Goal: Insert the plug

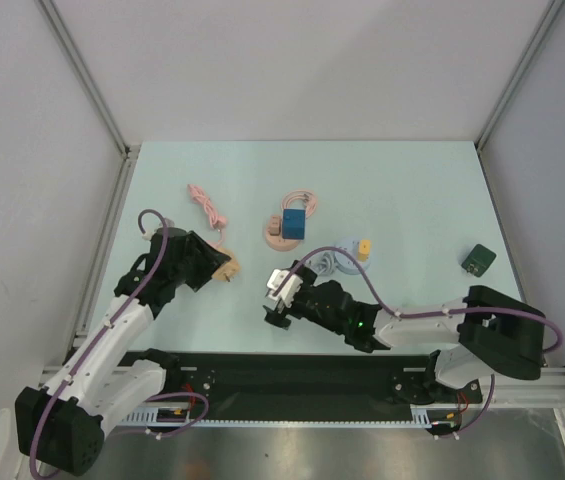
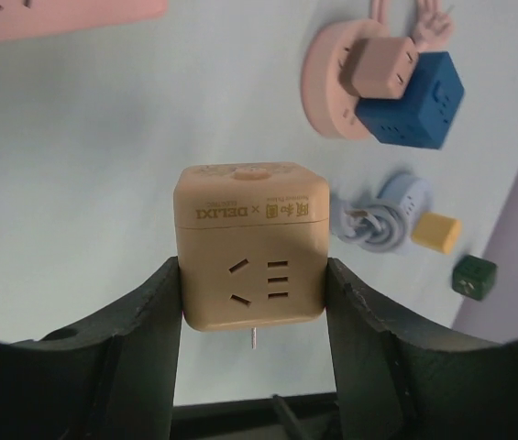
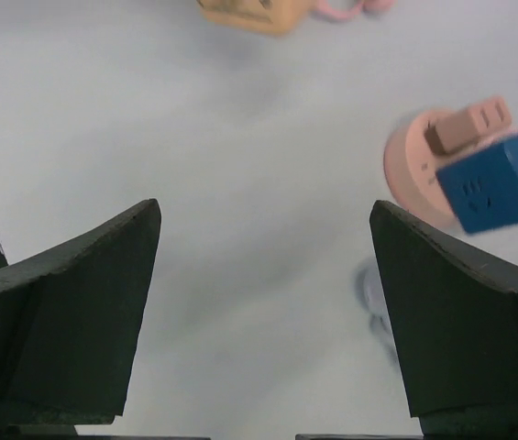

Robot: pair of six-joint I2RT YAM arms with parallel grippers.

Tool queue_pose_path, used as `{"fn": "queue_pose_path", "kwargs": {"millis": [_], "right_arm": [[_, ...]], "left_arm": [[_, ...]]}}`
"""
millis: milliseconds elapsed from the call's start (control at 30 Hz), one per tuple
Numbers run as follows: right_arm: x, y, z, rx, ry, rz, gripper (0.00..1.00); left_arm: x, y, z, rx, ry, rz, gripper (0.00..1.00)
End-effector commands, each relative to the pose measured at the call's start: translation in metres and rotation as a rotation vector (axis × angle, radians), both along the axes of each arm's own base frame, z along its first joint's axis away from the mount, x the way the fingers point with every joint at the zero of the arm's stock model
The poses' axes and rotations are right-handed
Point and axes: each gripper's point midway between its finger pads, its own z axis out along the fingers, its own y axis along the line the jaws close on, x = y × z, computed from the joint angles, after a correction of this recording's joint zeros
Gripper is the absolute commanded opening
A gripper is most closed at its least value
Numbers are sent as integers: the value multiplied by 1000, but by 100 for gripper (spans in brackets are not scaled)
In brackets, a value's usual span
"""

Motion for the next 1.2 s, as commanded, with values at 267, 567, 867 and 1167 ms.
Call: {"fn": "queue_pose_path", "kwargs": {"millis": [267, 567, 867, 1167], "right_arm": [[18, 75, 54, 44, -414, -98, 100], [27, 92, 56, 30, -520, -165, 91], [20, 90, 71, 73, -557, -145, 8], [8, 74, 79, 158, -471, -69, 0]], "left_arm": [[-14, -46, 59, -214, -104, -133, 0], [-21, -52, 59, -246, -89, -151, 0], [-21, -57, 63, -241, -103, -189, 28], [-25, -69, 85, -198, -240, -378, 100]]}}
